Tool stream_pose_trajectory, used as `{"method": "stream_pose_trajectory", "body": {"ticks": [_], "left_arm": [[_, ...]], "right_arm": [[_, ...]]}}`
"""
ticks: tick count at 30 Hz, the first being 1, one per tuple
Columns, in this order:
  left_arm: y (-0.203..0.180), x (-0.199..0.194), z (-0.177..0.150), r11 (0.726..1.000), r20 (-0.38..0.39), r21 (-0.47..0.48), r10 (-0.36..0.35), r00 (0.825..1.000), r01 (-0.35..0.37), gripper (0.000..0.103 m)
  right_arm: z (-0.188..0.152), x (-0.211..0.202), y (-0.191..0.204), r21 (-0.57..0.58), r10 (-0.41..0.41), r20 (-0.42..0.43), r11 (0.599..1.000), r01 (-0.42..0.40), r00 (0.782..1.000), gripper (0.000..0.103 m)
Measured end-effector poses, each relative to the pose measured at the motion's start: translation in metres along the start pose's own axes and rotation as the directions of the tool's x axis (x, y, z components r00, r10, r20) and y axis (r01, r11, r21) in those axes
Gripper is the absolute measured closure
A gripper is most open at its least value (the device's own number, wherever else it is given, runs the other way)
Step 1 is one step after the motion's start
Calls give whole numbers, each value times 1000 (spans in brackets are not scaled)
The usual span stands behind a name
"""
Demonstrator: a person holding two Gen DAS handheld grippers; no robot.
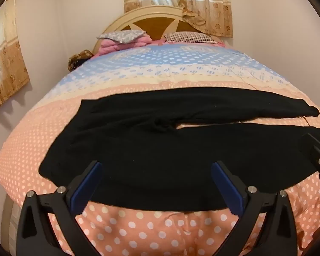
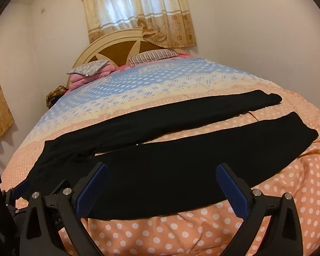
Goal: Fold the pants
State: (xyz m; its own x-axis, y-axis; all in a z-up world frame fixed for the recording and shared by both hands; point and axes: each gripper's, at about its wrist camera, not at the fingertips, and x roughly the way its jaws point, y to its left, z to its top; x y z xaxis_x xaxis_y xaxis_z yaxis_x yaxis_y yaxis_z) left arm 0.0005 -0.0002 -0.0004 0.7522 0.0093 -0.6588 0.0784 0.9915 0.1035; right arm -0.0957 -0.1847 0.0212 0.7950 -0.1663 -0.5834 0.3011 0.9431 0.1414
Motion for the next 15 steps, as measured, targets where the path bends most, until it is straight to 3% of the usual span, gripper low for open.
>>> {"method": "stream_pose_trajectory", "body": {"ticks": [5,7,15], "left_arm": [[-16,-1,-6,999,-1,35,37,999,-37,3],[-15,11,-10,1000,-20,8,14,1000,-14,3],[4,10,-4,1000,-23,-29,-1,1000,0,3]], "right_arm": [[3,5,1,-34,-18,15,999,18,1000,1],[-1,1,0,-18,-1,45,1000,2,999,1],[0,5,-3,-11,4,15,1000,-4,1000,1]]}}
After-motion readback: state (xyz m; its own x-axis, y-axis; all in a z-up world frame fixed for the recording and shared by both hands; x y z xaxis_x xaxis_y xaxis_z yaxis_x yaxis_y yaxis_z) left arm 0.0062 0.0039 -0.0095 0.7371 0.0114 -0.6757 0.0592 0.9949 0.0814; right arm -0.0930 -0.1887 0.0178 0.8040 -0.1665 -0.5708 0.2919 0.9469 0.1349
